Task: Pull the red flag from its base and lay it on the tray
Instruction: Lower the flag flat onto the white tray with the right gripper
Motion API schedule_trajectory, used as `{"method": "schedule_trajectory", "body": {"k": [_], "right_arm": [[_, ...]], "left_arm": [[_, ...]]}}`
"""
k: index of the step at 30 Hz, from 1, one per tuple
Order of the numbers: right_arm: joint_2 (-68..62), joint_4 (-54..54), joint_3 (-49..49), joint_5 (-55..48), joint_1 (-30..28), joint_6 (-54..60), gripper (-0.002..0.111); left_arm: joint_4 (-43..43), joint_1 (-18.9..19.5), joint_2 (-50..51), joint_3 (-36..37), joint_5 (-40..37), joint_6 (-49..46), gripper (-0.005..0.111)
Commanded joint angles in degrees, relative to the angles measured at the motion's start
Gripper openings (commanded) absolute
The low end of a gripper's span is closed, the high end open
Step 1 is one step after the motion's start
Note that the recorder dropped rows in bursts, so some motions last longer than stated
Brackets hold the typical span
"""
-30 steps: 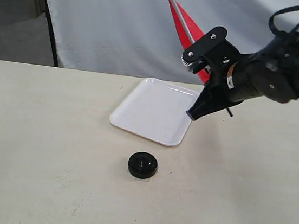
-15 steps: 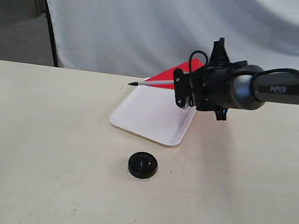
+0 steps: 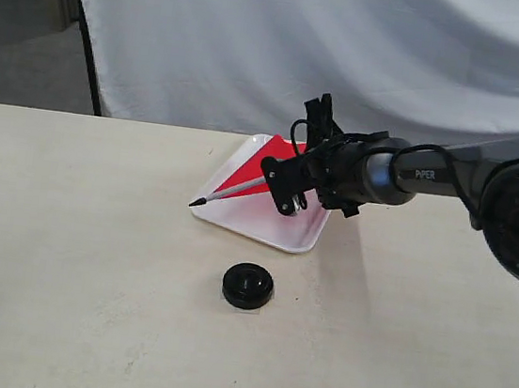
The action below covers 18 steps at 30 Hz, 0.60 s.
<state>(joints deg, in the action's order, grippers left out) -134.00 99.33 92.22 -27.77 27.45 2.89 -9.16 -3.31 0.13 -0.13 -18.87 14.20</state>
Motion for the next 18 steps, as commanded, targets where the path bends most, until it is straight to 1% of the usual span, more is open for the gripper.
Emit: {"method": "schedule_trajectory", "body": {"k": [1,3,5,8,9,10,12,13,18], "right_arm": [[-1.5,0.6,1.8,0.7,-0.4,0.8,0.0],[-1.6,0.6,1.8,0.7,-0.4,1.2,0.003],[-1.7,0.6,1.8,0.7,-0.4,1.4,0.012],[-1.7,0.6,1.8,0.7,-0.4,1.2,0.033],[-1.7,0.6,1.8,0.7,-0.4,0.8,0.043],[-1.7,0.6,1.8,0.6,-0.4,0.8,0.05],[-1.7,0.6,1.6,0.4,-0.4,0.1,0.059],[-1.7,0.6,1.6,0.2,-0.4,-0.2,0.061],[-1.6,0.6,1.6,-4.2,-0.4,-0.2,0.061]], "left_arm": [[0.0,-0.2,-0.1,0.1,0.1,-0.2,0.0],[0.0,-0.2,-0.1,0.1,0.1,-0.2,0.0],[0.0,-0.2,-0.1,0.1,0.1,-0.2,0.0],[0.0,-0.2,-0.1,0.1,0.1,-0.2,0.0],[0.0,-0.2,-0.1,0.1,0.1,-0.2,0.0],[0.0,-0.2,-0.1,0.1,0.1,-0.2,0.0],[0.0,-0.2,-0.1,0.1,0.1,-0.2,0.0],[0.0,-0.2,-0.1,0.1,0.1,-0.2,0.0],[0.0,-0.2,-0.1,0.1,0.1,-0.2,0.0]]}}
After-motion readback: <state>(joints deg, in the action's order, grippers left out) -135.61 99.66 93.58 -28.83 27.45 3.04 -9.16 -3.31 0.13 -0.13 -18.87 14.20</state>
